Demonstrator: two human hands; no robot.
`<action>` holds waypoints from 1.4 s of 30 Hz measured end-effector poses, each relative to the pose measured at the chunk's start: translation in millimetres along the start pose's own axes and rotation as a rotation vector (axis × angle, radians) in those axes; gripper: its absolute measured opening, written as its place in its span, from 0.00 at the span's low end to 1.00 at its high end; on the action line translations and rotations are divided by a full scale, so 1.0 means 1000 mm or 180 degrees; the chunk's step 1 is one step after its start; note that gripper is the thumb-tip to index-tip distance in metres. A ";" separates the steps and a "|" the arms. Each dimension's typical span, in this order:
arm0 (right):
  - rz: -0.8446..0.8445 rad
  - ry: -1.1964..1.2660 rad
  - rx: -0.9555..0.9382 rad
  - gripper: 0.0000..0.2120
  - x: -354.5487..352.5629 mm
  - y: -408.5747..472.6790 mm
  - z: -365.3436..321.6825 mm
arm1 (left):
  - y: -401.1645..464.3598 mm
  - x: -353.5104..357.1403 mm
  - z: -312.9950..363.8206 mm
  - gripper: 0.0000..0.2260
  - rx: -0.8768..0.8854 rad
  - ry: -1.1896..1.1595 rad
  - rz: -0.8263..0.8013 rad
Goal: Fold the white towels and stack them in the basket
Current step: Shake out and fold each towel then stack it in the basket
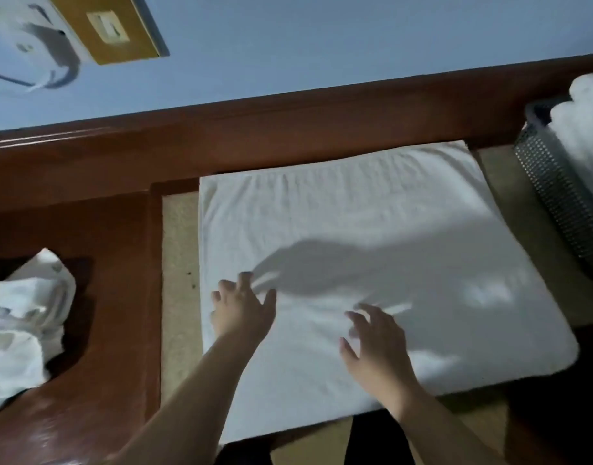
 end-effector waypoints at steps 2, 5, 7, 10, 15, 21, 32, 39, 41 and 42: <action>0.0297 0.0222 -0.0275 0.15 0.029 -0.019 -0.074 | 0.018 -0.024 -0.060 0.29 -0.0374 0.0051 -0.0086; -0.0104 0.0335 -0.0256 0.16 0.064 -0.032 -0.165 | 0.047 -0.046 -0.102 0.34 -0.0434 0.0048 -0.0413; -0.0351 0.0185 -0.0060 0.20 0.081 -0.035 -0.207 | 0.069 -0.049 -0.105 0.38 -0.0375 -0.0085 -0.0556; -0.0436 0.0092 0.0254 0.19 0.099 -0.034 -0.240 | 0.091 -0.052 -0.092 0.41 -0.0422 -0.0895 -0.0763; -0.0259 -0.0084 0.0551 0.18 0.106 -0.031 -0.249 | 0.113 -0.054 -0.058 0.28 -0.0325 -0.1883 -0.0982; -0.0563 -0.0152 0.0655 0.23 0.104 -0.024 -0.255 | 0.132 -0.055 -0.054 0.21 -0.0552 -0.2045 -0.0819; -0.0009 0.2532 0.2070 0.13 0.027 -0.027 -0.160 | 0.141 -0.095 0.032 0.03 -0.0197 -0.2605 -0.0553; -0.0062 0.1685 0.1910 0.13 -0.067 -0.059 -0.076 | 0.104 -0.095 0.140 0.01 0.0472 -0.2246 -0.0469; -0.0007 0.1538 0.2098 0.11 -0.083 -0.070 -0.042 | 0.092 -0.086 0.174 0.02 0.0723 -0.2143 -0.0431; 0.0060 0.1508 0.2173 0.09 -0.091 -0.075 -0.023 | 0.086 -0.081 0.191 0.02 0.0794 -0.2123 -0.0433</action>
Point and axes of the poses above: each hand's wrist, its own y-axis towards the middle knuckle, its own x-axis out of the palm, z = x × y, the point moved 1 cm from there along y, towards the middle knuckle, and after that the axes turned 3 degrees about y, right-handed, at the moved point
